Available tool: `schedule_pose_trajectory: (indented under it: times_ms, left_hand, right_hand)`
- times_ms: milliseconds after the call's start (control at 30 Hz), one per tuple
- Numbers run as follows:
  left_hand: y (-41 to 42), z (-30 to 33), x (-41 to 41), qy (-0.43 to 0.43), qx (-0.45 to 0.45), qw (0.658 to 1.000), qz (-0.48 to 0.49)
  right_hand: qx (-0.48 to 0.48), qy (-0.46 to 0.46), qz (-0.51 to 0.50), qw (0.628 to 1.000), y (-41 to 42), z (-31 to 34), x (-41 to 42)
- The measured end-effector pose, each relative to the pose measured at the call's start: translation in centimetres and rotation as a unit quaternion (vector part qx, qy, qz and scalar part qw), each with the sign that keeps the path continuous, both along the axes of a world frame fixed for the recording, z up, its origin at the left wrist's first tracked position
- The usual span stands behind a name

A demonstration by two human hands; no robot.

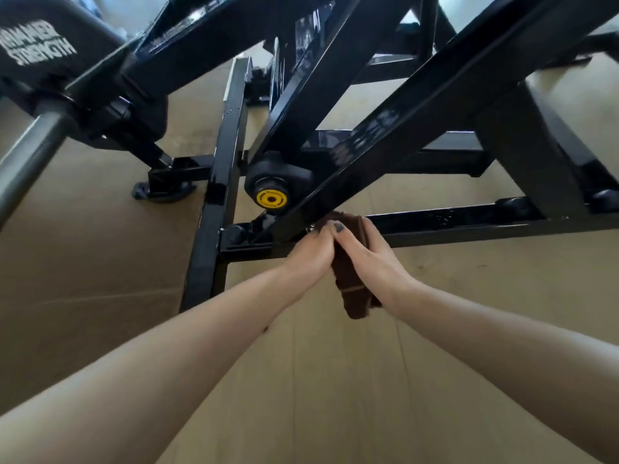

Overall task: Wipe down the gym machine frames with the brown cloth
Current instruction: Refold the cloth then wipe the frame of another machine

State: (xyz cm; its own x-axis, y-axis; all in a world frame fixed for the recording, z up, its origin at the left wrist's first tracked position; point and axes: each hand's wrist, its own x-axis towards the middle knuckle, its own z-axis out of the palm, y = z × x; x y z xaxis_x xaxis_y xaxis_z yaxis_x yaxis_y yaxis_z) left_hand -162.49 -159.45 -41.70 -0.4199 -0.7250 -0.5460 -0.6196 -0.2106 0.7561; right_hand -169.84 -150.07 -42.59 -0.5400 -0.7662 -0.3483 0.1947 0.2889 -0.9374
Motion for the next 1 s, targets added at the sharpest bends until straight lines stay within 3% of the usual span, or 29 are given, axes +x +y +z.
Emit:
schedule_pose_trajectory:
  times_ms: [100,167,233,300,367,500,633,833,1000]
  left_hand:
    - [-1.2,2.6,2.0,-0.052,-0.214,0.962,-0.162]
    - [-1.6,4.2,3.4,0.002,-0.413,0.89,-0.191]
    - [-2.3,5.3,3.7,0.054,-0.575,0.798,-0.172]
    - [-2.7,6.0,2.6,0.067,-0.647,0.745,-0.145]
    - [-2.7,5.6,0.7,0.016,-0.68,0.717,-0.153]
    - [-1.5,3.7,-2.0,-0.043,-0.693,0.703,-0.152]
    - [-2.2,2.5,-1.9,-0.05,-0.733,0.665,-0.136]
    - [-2.5,1.6,-2.2,-0.069,-0.757,0.638,-0.122]
    - [-2.6,1.4,-2.3,-0.083,-0.762,0.631,-0.117]
  right_hand:
    - [-0.012,0.062,-0.034,0.997,-0.1,-1.2,-1.1]
    - [-0.011,0.205,-0.041,0.978,-0.2,-1.7,-2.4]
    - [0.011,0.379,-0.021,0.925,-0.7,-2.1,-4.1]
    - [0.056,0.516,0.058,0.853,-2.0,-2.6,-4.9]
    - [0.088,0.603,0.14,0.78,-3.2,-3.3,-4.3]
    - [0.07,0.674,0.14,0.721,-3.3,-4.0,-3.9]
    - [0.076,0.697,0.143,0.699,0.0,-3.8,-7.7]
    - [0.221,0.665,-0.002,0.713,6.6,-3.3,-15.3]
    - [0.211,0.577,-0.035,0.788,3.8,-2.8,-11.9]
